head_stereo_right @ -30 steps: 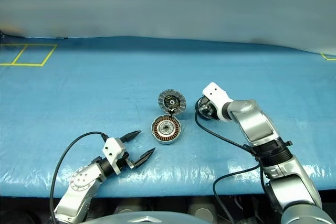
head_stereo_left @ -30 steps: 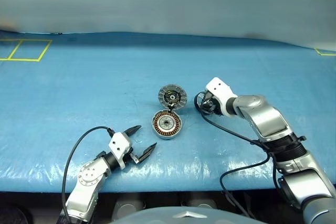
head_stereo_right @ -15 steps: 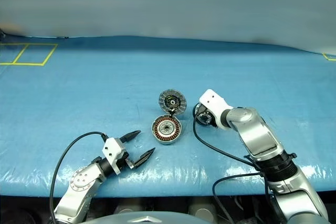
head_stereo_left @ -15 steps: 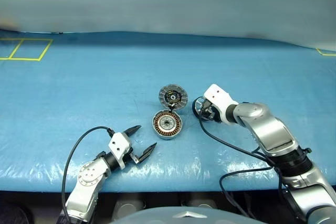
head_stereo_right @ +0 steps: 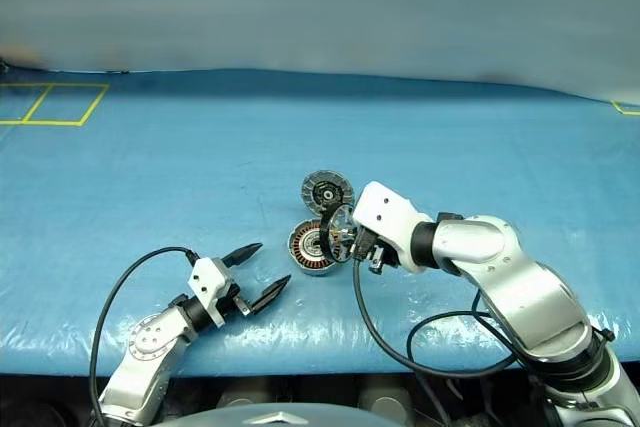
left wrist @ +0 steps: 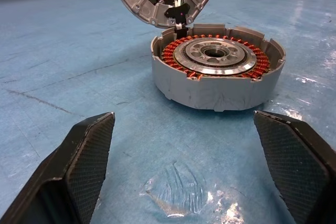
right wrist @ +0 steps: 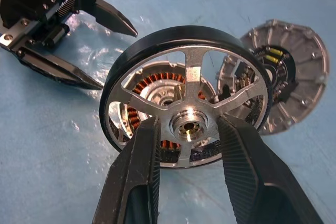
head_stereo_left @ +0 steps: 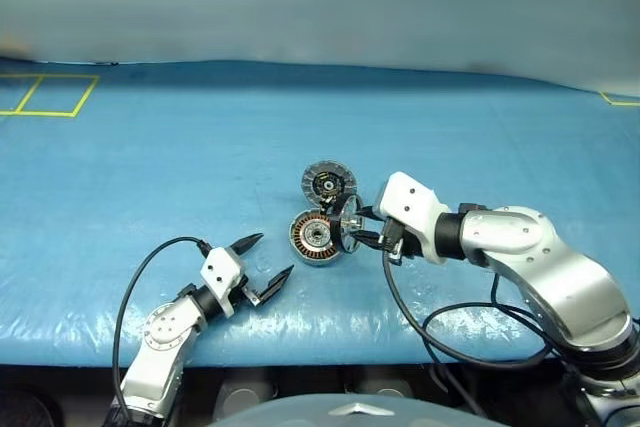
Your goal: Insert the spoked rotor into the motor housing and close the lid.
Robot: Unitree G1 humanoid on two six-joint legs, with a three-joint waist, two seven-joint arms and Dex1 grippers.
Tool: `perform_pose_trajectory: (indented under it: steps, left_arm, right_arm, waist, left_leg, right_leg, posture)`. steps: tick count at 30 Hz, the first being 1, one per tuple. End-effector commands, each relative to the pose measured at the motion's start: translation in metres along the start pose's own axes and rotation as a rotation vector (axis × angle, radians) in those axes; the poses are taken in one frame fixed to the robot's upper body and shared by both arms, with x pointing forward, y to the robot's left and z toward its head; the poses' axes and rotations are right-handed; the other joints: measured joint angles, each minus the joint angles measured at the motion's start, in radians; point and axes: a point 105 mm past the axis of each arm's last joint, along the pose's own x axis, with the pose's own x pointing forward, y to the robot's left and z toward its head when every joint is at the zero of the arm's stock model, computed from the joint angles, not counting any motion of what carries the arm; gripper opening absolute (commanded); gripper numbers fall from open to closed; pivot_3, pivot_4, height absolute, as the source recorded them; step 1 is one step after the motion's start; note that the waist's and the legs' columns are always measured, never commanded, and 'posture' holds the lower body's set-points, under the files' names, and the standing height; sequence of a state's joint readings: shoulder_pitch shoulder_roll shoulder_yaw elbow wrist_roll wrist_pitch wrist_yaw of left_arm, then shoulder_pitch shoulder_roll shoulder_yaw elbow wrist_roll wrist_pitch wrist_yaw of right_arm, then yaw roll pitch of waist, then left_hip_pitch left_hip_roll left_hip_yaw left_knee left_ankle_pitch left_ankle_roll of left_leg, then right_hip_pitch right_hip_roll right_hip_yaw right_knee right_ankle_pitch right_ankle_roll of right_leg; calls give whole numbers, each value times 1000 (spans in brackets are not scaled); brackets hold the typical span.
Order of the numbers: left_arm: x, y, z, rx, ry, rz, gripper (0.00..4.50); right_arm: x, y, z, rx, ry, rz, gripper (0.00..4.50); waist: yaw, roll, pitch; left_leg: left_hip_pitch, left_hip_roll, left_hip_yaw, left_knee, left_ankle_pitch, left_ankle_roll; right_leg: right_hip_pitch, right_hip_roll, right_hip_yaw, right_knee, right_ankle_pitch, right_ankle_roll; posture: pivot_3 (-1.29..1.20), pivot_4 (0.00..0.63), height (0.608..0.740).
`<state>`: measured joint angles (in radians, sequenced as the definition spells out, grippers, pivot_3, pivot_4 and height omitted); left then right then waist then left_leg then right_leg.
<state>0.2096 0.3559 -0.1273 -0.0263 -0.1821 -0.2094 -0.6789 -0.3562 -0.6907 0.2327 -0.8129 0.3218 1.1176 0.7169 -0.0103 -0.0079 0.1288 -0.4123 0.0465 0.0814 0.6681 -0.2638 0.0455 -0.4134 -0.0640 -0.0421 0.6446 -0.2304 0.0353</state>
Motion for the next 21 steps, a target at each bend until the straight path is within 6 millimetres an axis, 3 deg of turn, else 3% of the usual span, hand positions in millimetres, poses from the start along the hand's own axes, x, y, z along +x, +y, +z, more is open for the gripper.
perform_pose_trajectory:
  steps: [1,10,21]
  left_arm:
    - [2,3,15,22,-51,0,4500]
    - [1,2,15,19,-53,13,4500]
    - [0,-1,15,12,-55,19,4500]
  right_arm:
    - [5,5,12,-39,-33,6,1285]
    - [30,-2,2,-27,31,2,1285]
    - [30,-6,-8,-35,84,7,1285]
  waist:
    - [1,0,0]
    - [0,0,0]
    - [-1,0,0]
  left_leg:
    - [0,0,0,0,0,0]
    - [0,0,0,0,0,0]
    - [0,0,0,0,0,0]
  right_leg:
    - [0,0,0,0,0,0]
    - [0,0,0,0,0,0]
    - [0,0,0,0,0,0]
  posture:
    - [0,150,740]
    - [0,150,740]
    - [0,150,740]
